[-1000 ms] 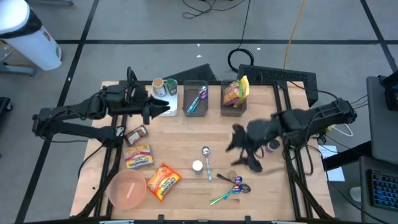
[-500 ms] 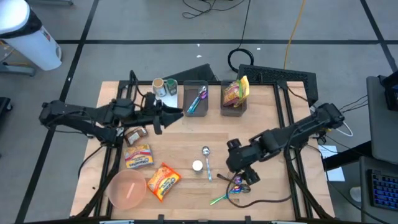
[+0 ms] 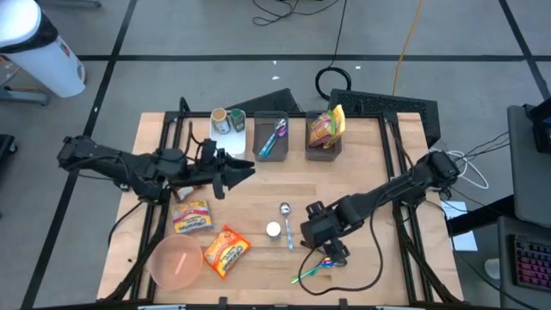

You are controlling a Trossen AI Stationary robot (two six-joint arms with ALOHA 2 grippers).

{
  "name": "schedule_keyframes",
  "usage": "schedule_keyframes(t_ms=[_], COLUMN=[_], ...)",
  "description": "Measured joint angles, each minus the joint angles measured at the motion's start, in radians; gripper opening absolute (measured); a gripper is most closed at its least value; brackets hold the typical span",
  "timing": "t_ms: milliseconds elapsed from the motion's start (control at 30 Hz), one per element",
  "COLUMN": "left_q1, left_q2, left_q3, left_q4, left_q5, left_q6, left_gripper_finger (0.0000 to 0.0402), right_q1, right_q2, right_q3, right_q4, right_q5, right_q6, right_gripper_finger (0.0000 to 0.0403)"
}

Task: Pick & Place Food Item
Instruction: Put the brown seasoning bottle into the white bin

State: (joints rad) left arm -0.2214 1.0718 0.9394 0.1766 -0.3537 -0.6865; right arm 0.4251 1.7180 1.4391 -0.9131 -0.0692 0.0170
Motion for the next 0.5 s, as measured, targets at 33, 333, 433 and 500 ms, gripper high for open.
schedule_keyframes(t_ms=[33, 333, 433, 500], left_q1=[-0.004, -0.017, -0.016, -0.016], left_q2=[0.001, 0.001, 0.001, 0.001], left_q3=[0.000, 0.000, 0.000, 0.000], left_q4=[-0.003, -0.021, -0.019, -0.020], left_q5=[-0.001, -0.013, -0.014, -0.015], left_q6=[0.000, -0.003, -0.003, -0.004], left_gripper_finger=[0.0186, 0.0186, 0.0186, 0.0186], right_q1=[0.003, 0.049, 0.058, 0.059], right_q2=[0.005, 0.021, 0.021, 0.021], right_q3=[-0.007, -0.105, -0.129, -0.142], right_q4=[0.010, 0.103, 0.120, 0.133], right_q5=[-0.012, -0.001, 0.049, 0.070], right_q6=[-0.003, 0.002, 0.022, 0.024], right_gripper_finger=[0.0304, 0.0304, 0.0304, 0.0304])
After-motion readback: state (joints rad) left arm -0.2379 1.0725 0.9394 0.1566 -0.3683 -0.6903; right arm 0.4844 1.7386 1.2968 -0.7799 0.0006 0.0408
